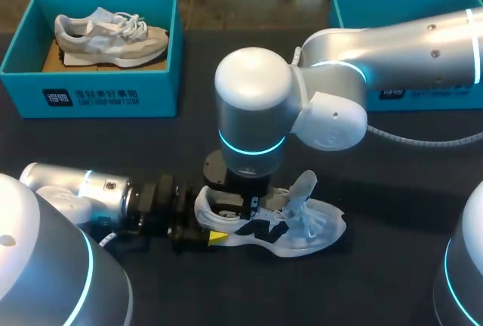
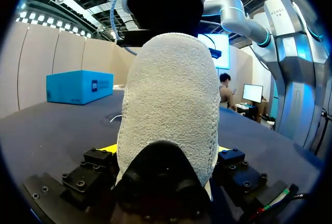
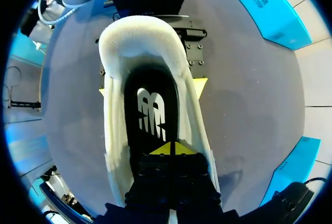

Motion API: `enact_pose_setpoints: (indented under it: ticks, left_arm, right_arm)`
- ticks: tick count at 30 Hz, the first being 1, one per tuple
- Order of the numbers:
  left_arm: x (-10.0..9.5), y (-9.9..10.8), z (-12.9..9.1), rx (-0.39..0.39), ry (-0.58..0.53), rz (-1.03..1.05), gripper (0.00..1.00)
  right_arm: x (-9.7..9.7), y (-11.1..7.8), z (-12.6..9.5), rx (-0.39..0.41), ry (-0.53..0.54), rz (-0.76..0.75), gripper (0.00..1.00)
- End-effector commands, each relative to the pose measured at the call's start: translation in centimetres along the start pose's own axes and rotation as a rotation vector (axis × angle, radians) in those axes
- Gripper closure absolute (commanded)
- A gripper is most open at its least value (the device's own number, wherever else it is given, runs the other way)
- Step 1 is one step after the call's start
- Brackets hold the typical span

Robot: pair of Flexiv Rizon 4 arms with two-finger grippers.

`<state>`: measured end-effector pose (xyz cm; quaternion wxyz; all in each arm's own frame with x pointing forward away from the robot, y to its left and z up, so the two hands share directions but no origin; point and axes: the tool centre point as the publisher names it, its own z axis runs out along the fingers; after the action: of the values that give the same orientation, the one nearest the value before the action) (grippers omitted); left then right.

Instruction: Take the shoe out of the shoebox, open the shoe tongue, remove and reinsert the insole, then place the shoe into the shoebox

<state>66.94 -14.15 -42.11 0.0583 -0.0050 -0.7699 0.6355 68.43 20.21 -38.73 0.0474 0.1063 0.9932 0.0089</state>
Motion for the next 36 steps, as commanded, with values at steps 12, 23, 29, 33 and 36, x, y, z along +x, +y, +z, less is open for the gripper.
enact_pose_setpoints:
  ticks: [12, 23, 29, 33, 36]
  left_arm:
    - [-0.2, 0.3, 0.1, 0.0, -0.003, 0.0, 1.0]
    - [-0.2, 0.3, 0.1, 0.0, -0.003, 0.0, 1.0]
    - [-0.2, 0.3, 0.1, 0.0, -0.003, 0.0, 1.0]
    - [-0.2, 0.3, 0.1, 0.0, -0.003, 0.0, 1.0]
    - [-0.2, 0.3, 0.1, 0.0, -0.003, 0.0, 1.0]
  right_arm:
    - [-0.1, -1.6, 1.5, 0.004, 0.035, 0.018, 0.68]
    - [0.2, -2.3, 3.4, 0.03, 0.113, 0.037, 0.67]
    - [2.1, -1.3, 4.4, 0.046, 0.197, 0.009, 0.74]
    - [3.3, -1.3, 4.6, 0.054, 0.227, 0.007, 0.8]
    - [4.7, -1.5, 4.4, 0.054, 0.231, 0.01, 0.86]
